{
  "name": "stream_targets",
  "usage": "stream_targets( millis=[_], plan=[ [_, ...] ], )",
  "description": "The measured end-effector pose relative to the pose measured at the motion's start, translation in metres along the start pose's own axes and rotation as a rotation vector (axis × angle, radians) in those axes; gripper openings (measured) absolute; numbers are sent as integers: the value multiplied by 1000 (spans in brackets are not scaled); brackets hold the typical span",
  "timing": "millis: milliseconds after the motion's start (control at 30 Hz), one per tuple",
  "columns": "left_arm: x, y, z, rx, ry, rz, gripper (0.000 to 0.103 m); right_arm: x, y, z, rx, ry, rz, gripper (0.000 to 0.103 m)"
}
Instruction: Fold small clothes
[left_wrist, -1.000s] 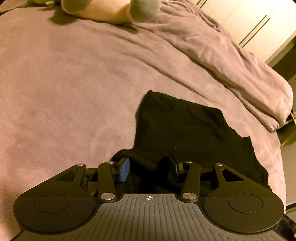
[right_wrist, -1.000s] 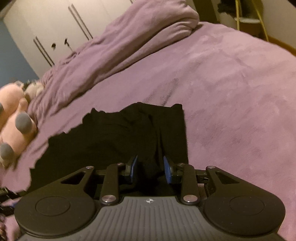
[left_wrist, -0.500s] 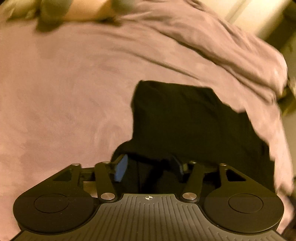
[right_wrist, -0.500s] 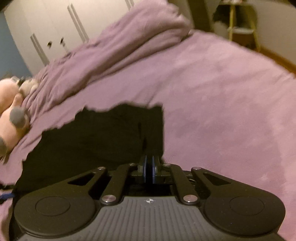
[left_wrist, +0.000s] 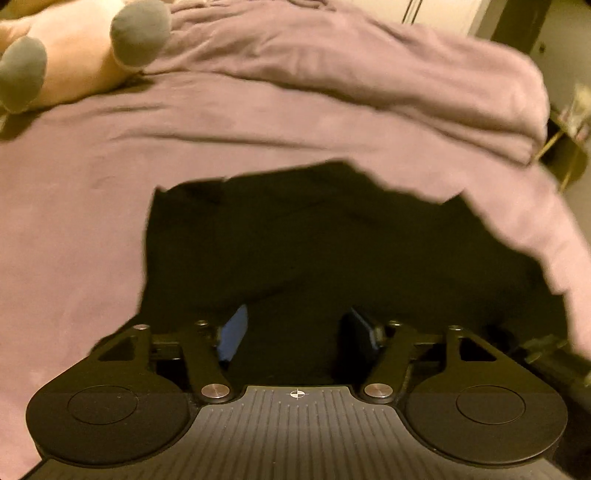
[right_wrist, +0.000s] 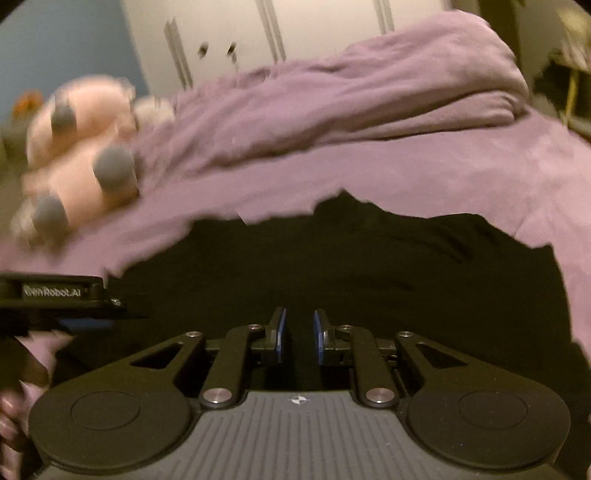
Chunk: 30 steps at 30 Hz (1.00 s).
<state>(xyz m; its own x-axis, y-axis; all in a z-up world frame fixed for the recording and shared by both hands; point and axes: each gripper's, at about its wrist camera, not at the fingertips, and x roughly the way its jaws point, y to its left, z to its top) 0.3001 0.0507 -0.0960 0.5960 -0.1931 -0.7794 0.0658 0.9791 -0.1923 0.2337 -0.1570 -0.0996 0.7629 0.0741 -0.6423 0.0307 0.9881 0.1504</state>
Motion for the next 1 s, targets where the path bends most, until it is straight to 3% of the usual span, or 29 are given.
stream_targets(
  millis=[100, 133, 167, 233, 333, 367, 400, 467, 667, 733, 833, 1000],
  plan=[
    [-5, 10, -9, 66, -42, -27, 65, 1, -32, -8, -30, -12, -98, 15],
    [-7, 14, -12, 70, -48, -36, 65, -4, -55, -10, 11, -16, -129, 15],
    [-9, 16, -13, 75, -50, -41, 65, -9, -78, -12, 74, -25, -127, 0],
    [-12, 16, -15, 110, -51, -33, 68, -24, -114, -13, 177, -38, -103, 0],
    [-17, 11, -19, 149, -54, 6, 76, -44, -117, -12, 117, -34, -156, 0],
    [-22, 10, -21, 156, -54, 26, 85, -50, -110, -14, 93, -27, -145, 6],
    [-23, 9, -24, 163, -46, 56, 88, -56, -104, -15, 80, -28, -134, 10],
    [-27, 9, -31, 166, -37, 61, 89, -63, -91, -19, 35, -23, -109, 30],
    [-60, 20, -63, 228, 6, 99, 89, -82, -79, -38, -114, 69, -172, 31],
    [-80, 32, -77, 199, -1, 86, 89, -91, -80, -40, -144, 117, -190, 31],
    [-110, 54, -103, 127, 28, 86, 89, -115, -83, -55, -164, 190, -272, 46],
    [-158, 86, -158, 64, 59, 100, 89, -176, -85, -97, -121, 258, -228, 53]
  ],
)
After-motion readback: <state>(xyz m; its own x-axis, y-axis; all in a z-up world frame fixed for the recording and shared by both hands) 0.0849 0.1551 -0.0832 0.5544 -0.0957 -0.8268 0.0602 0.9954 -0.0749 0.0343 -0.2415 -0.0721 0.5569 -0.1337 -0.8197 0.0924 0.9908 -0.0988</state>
